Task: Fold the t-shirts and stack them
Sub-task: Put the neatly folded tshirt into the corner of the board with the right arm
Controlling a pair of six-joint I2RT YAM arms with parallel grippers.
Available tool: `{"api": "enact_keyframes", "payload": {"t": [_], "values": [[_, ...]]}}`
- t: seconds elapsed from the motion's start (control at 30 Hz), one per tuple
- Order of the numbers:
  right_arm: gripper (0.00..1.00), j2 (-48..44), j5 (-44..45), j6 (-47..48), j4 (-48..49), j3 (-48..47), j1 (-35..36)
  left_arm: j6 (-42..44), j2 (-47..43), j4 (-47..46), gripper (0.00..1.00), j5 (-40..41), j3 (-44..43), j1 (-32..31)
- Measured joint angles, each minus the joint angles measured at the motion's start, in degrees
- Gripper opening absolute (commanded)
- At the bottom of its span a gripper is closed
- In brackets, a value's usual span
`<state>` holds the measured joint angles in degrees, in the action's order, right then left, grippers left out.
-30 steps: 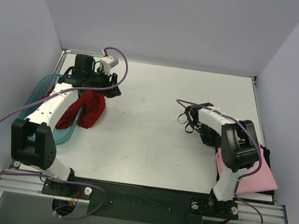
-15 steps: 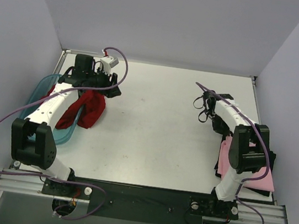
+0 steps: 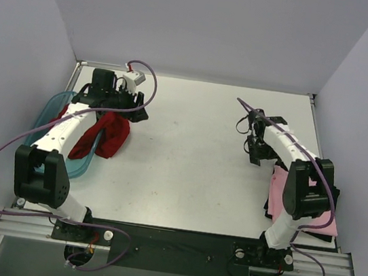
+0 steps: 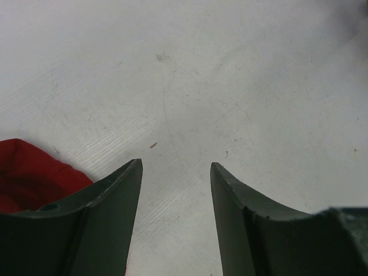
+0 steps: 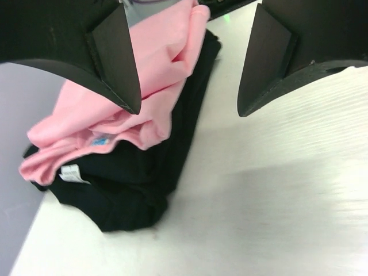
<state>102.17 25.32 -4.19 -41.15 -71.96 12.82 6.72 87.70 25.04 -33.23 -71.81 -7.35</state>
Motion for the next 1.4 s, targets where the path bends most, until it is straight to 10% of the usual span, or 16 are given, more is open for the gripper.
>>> {"api": "enact_keyframes", "payload": {"t": [0.47, 0.7, 0.77, 0.87, 1.4], "values": [[0.78, -37.86, -32.41, 1.53, 33.75, 21.77, -0.26, 9.77, -17.55, 4.7, 0.7, -0.2, 10.78, 5.64], [0.78, -38.91, -40.0, 0.33, 44.3, 32.33, -2.12, -3.5, -35.89, -11.21, 0.72, 10.71, 33.33, 6.82], [0.78, -38.8, -41.59, -0.11, 45.7, 33.55, -2.97, -8.96, -38.23, -16.57, 0.9, 16.33, 40.46, 6.84], [0.77, -38.42, -43.39, -0.28, 47.98, 34.29, -4.59, -14.73, -40.17, -20.87, 0.91, 22.45, 47.71, 7.54], [0.77, -37.35, -47.08, -1.79, 54.49, 38.88, -8.52, -19.52, -42.34, -26.47, 0.93, 36.5, 49.62, 9.77]]}}
